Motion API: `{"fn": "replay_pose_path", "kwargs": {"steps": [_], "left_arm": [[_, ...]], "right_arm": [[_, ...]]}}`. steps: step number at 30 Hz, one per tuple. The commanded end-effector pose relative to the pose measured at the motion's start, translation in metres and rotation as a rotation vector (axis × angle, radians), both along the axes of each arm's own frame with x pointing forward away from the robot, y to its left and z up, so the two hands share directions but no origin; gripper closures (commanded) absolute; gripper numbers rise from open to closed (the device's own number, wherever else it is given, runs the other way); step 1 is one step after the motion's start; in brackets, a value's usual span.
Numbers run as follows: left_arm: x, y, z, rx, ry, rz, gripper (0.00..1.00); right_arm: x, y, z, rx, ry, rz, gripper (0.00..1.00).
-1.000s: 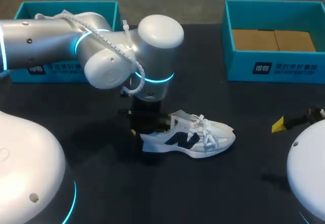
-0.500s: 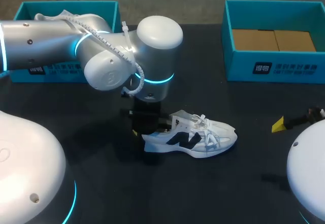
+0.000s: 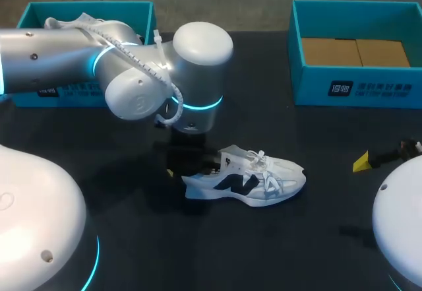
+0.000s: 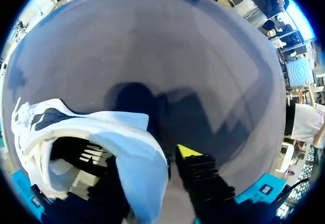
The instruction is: Take the shoe out of the shoebox, open the shoe tongue, remove and reinsert the insole, then place the shoe into the shoebox
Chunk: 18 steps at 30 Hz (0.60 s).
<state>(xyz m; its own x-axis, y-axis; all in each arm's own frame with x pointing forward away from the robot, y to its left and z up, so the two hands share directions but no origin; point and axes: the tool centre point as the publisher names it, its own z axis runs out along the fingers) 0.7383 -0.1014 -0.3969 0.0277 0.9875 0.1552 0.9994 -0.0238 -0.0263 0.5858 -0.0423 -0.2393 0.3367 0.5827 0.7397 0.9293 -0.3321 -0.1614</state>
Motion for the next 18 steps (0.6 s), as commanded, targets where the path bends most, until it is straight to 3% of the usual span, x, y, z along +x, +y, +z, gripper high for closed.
{"fn": "replay_pose_path", "kwargs": {"steps": [1, 12, 18], "left_arm": [[-0.006, 0.014, 0.016, -0.052, -0.022, -0.007, 0.0], [-0.017, 0.027, 0.068, -0.203, -0.063, -0.016, 0.0], [-0.012, 0.037, 0.086, -0.299, 0.014, 0.072, 0.0]], "right_arm": [[-0.002, 0.001, 0.001, -0.005, 0.0, -0.003, 0.0], [-0.002, 0.001, 0.001, -0.005, 0.0, -0.003, 0.0], [-0.002, 0.001, 0.001, -0.005, 0.0, -0.003, 0.0]]}}
